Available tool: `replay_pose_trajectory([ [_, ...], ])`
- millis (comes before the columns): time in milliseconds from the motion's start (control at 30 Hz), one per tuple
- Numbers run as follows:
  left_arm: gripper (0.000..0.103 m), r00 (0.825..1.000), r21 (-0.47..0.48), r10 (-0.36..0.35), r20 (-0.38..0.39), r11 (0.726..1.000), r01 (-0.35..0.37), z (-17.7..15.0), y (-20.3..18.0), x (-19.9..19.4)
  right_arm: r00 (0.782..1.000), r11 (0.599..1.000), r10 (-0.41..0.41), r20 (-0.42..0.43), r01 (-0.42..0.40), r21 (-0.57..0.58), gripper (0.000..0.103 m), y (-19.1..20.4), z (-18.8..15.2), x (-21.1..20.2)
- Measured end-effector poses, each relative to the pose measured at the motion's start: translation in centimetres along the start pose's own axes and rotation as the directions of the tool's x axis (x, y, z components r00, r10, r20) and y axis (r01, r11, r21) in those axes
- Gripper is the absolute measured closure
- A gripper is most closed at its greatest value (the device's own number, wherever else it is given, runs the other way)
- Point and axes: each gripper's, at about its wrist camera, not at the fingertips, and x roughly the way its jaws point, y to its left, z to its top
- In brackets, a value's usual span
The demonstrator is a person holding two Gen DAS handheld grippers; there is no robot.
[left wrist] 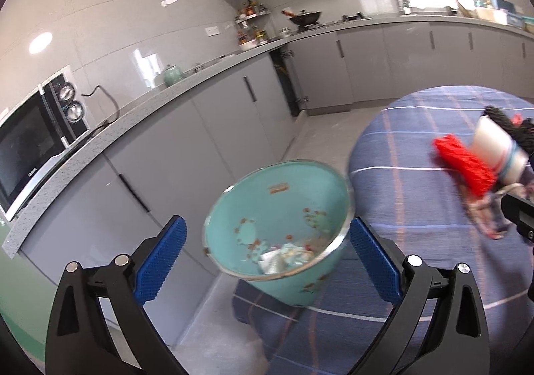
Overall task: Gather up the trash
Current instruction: 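Move both open tools back toward the remaining trash on the table, then grasp the red mesh bag with the left tool while the right tool grasps the black brush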
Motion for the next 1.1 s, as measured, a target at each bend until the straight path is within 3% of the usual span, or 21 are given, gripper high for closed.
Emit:
replay_pose_trajectory([
  [200,0.006,0.997,0.051,-0.078,0.019,0.996,0.077,0.5,-3.7,-2.1,0.995,0.994,-0.097,0.032,0.094,0.062,0.04,-4.1,-2.1,-3.4],
  [467,0.006,0.983,0.127,-0.179,0.049,0.977,0.172,1.3,-9.2,-4.4,0.974,0.961,-0.228,-0.009,0.226,0.161,0.039,-9.3,-5.0,-4.5],
  [900,0.006,0.97,0.193,-0.235,0.064,0.956,0.219,2.8,-13.6,-4.8,0.962,0.927,-0.271,-0.005,0.263,0.267,0.038,-13.6,-6.1,-5.1],
  [1100,0.006,0.978,0.182,-0.207,0.032,0.963,0.198,2.6,-13.4,-2.7,0.97,0.931,-0.243,-0.013,0.237,0.276,0.038,-14.2,-6.2,-4.2],
])
